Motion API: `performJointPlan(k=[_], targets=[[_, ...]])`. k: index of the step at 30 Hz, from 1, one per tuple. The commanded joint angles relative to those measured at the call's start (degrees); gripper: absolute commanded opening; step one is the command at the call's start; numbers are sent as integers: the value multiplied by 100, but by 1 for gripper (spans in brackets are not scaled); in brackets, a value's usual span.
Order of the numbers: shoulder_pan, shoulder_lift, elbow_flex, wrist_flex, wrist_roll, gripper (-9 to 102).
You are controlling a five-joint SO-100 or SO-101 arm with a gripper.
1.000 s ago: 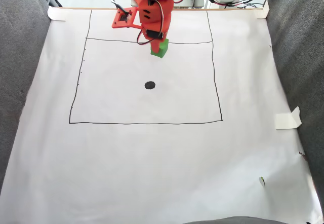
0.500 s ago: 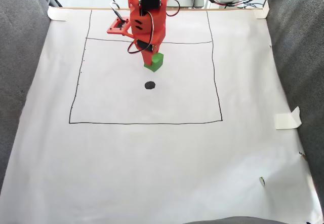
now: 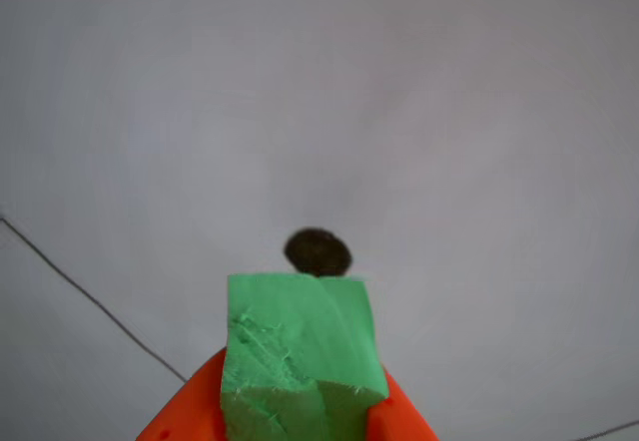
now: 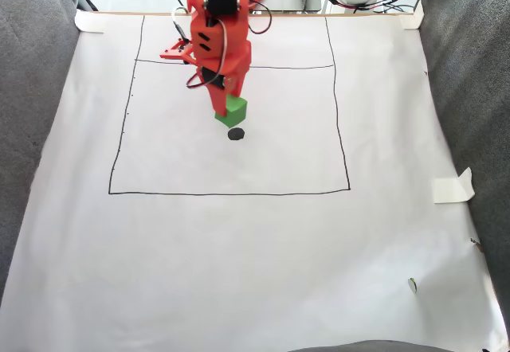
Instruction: Grasp the colored block, Place it on the black dot, and then return the arm to the default position.
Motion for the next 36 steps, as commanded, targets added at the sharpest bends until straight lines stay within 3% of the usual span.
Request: performJointPlan(k=[1, 36], targets=[[-53, -44, -299, 272, -88, 0], [-158, -1055, -1274, -211, -352, 0]])
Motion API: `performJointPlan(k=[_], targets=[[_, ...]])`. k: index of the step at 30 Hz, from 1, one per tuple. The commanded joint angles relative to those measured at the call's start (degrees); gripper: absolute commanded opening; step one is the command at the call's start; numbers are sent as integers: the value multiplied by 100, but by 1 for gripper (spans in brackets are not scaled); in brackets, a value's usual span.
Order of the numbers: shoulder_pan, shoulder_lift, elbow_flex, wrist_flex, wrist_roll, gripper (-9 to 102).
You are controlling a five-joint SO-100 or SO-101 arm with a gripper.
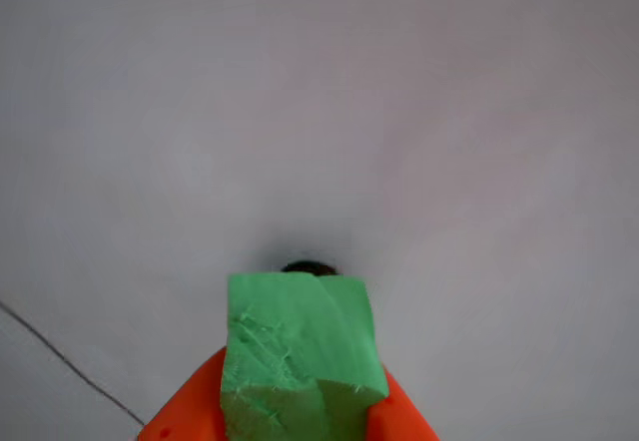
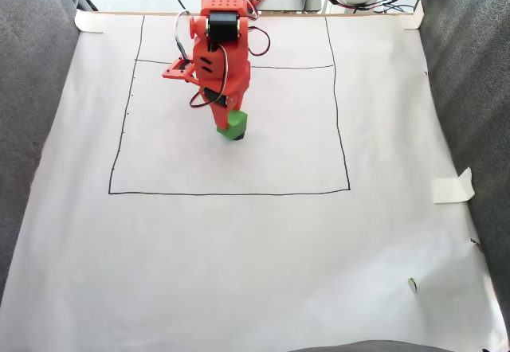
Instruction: Grasp the colored block, Place it on the black dot, and then return the arm to the default position.
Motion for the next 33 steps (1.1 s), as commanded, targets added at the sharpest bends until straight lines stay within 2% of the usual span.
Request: performJointPlan(k=[1, 33], targets=[[-35, 62, -229, -70, -97, 0], [-26, -123, -237, 105, 18, 0]])
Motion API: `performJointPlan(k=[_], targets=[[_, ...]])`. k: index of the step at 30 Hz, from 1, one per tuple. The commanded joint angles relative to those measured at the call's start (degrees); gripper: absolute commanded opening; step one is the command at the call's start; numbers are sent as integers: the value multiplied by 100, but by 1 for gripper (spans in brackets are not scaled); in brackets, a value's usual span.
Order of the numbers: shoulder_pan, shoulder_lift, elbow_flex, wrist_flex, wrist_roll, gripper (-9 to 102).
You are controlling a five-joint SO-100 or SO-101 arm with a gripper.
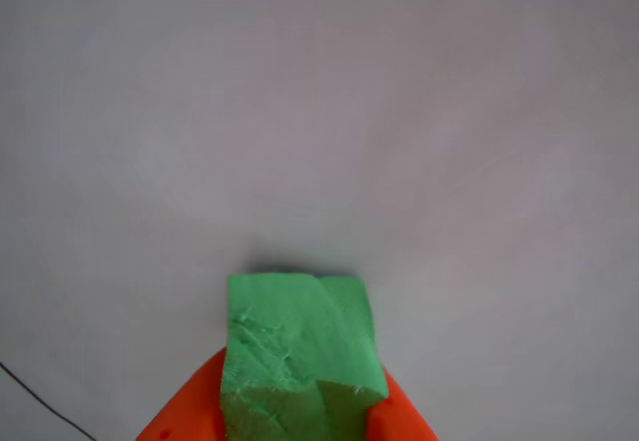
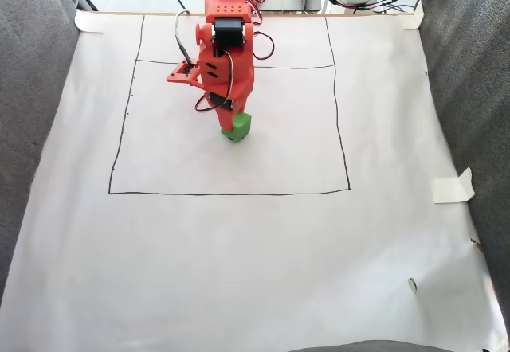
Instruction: Grasp the colored block, Place it on the black dot, and then return the arm to the default position.
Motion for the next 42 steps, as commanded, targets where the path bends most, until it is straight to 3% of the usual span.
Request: performJointPlan(k=[1, 18, 26, 33, 38, 42], targets=[[53, 79, -229, 62, 26, 0], [70, 97, -229, 62, 79, 2], [79, 167, -229, 141, 26, 17], [97, 264, -176, 176, -70, 39], [97, 483, -18, 202, -88, 41], [35, 1204, 1151, -229, -123, 43]])
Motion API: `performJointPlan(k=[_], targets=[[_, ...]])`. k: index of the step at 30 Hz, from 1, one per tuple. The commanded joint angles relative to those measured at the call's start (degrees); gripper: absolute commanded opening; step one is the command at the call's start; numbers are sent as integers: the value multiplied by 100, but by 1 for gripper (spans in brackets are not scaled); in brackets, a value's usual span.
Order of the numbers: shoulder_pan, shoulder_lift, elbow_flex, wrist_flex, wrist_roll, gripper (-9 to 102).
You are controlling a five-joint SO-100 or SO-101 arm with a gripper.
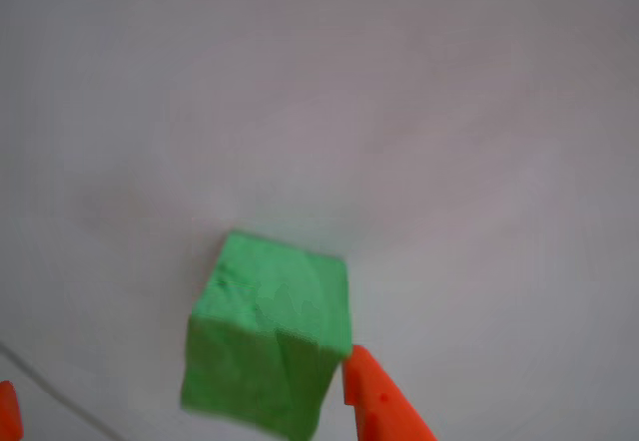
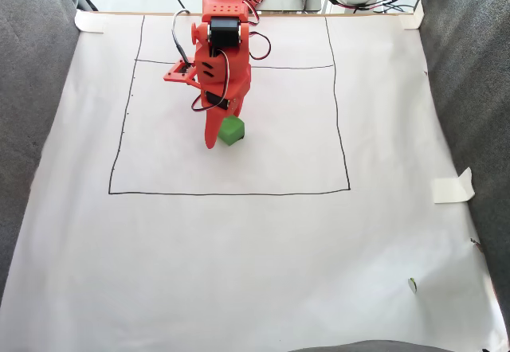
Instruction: Grasp the colored block, Place it on the black dot, and then return the arm to the default position.
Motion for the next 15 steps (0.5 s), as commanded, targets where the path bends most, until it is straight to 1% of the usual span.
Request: performJointPlan(k=[1, 6, 9, 13, 15], targets=[[-53, 879, 896, -325, -44, 43], [-246, 1626, 1951, -571, -97, 45], [-431, 2487, 3155, -914, -246, 44], [-624, 3876, 4896, -1468, -483, 39], [-668, 4535, 5493, -1591, -554, 36]])
